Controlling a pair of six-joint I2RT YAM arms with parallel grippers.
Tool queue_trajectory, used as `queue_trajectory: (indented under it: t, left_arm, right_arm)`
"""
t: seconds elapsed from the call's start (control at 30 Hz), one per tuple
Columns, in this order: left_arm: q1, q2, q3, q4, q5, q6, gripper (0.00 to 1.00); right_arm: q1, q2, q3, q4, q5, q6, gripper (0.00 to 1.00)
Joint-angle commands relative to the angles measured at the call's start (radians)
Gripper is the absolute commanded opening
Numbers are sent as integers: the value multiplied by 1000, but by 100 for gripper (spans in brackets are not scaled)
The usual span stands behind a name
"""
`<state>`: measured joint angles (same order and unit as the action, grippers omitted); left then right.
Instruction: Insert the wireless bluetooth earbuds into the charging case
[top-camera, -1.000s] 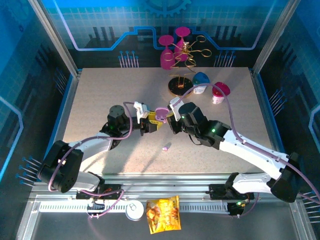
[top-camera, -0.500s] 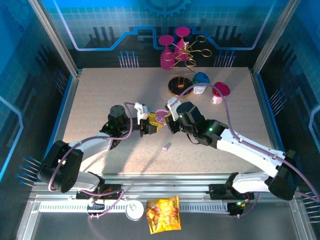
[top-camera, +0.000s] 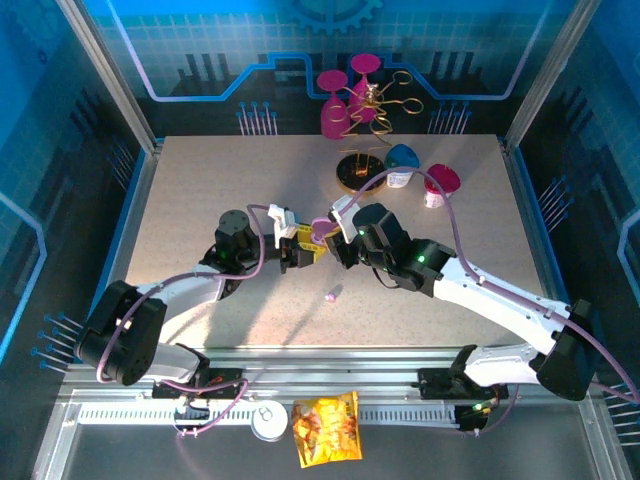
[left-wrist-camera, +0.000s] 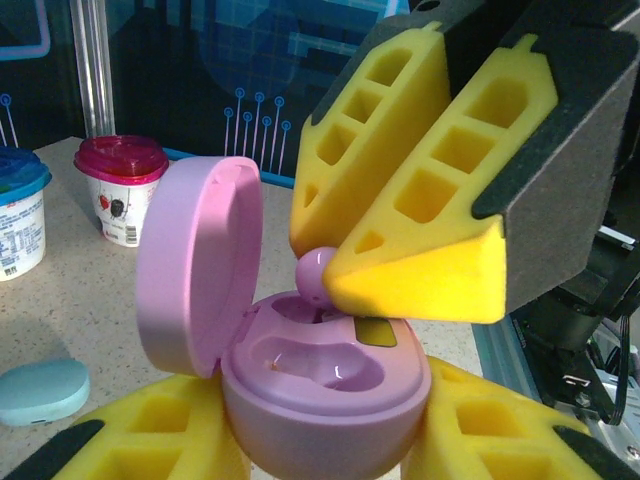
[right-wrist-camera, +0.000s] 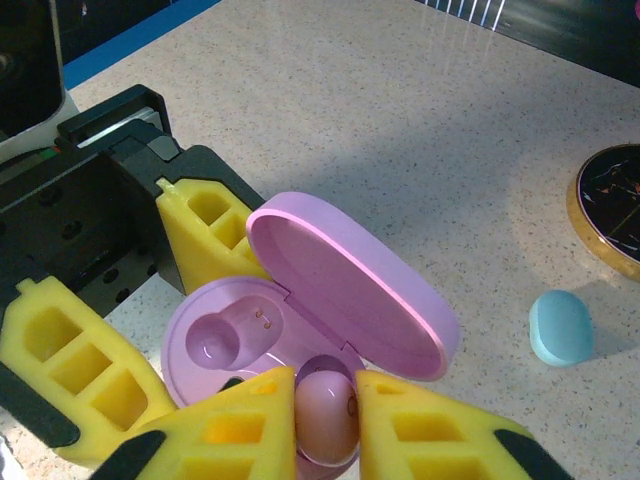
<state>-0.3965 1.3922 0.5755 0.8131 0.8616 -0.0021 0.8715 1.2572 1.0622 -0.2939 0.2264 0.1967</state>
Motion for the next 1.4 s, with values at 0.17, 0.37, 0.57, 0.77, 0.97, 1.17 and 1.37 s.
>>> queue_trajectory:
  t: [0.17, 0.37, 0.57, 0.77, 0.97, 1.17, 1.37]
  left_arm:
    - [6, 13, 17, 101, 16, -39, 29]
    - [7, 8, 11, 101, 7, -27, 29]
    - [7, 0, 3, 105, -7, -19, 29]
    - [7, -14, 2, 111, -18, -17, 29]
    - [7, -41, -3, 109, -35, -15, 29]
    - [7, -71, -6, 107, -46, -16, 29]
    - [7, -97, -10, 83, -52, -5, 29]
  right_arm:
    - [1, -41, 16, 43, -56, 29, 41]
    - [-32, -153, -71, 152, -97, 77, 55]
    - [-104, -298, -216, 249, -126, 164, 61]
    - [-215, -379, -347, 235, -187, 275, 62]
    - [-275, -273, -394, 97, -248, 390, 61]
    - [-253, -87, -447, 187, -395, 490, 46]
    - [-183, 117, -391, 217, -507, 526, 42]
